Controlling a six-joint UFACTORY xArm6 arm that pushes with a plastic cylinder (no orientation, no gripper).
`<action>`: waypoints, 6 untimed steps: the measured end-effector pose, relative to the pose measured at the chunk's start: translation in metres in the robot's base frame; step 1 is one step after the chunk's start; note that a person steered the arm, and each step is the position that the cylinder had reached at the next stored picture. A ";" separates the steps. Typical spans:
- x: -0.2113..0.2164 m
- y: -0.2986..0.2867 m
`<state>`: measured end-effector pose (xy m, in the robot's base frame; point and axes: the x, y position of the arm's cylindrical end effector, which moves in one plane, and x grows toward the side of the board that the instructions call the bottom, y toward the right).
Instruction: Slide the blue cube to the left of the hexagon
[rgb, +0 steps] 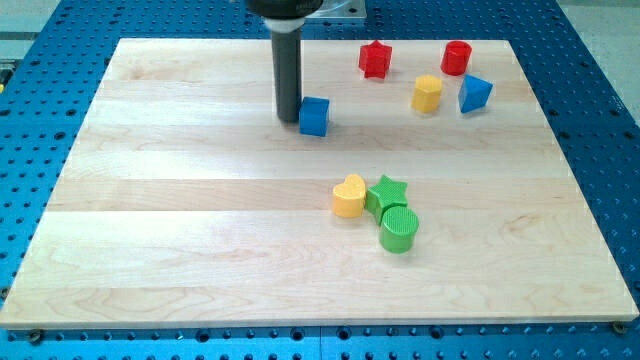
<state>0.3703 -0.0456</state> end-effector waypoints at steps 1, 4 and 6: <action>0.006 -0.009; -0.028 0.015; 0.000 0.058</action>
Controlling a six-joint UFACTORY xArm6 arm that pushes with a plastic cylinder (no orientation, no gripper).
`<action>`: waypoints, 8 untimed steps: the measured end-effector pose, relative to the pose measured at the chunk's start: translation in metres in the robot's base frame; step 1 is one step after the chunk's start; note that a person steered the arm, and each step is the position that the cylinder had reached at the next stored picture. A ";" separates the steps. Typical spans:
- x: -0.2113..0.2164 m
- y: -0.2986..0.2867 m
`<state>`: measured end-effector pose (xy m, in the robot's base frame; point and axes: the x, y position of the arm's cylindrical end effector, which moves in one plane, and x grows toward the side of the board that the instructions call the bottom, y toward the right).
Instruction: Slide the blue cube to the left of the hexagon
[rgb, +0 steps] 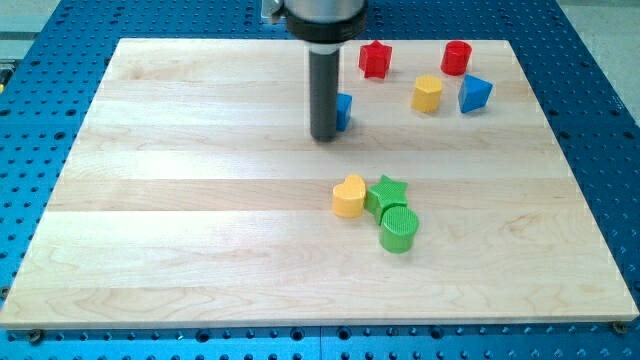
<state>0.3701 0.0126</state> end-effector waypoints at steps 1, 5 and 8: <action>-0.004 -0.012; -0.045 -0.014; -0.045 0.023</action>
<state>0.3255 0.0361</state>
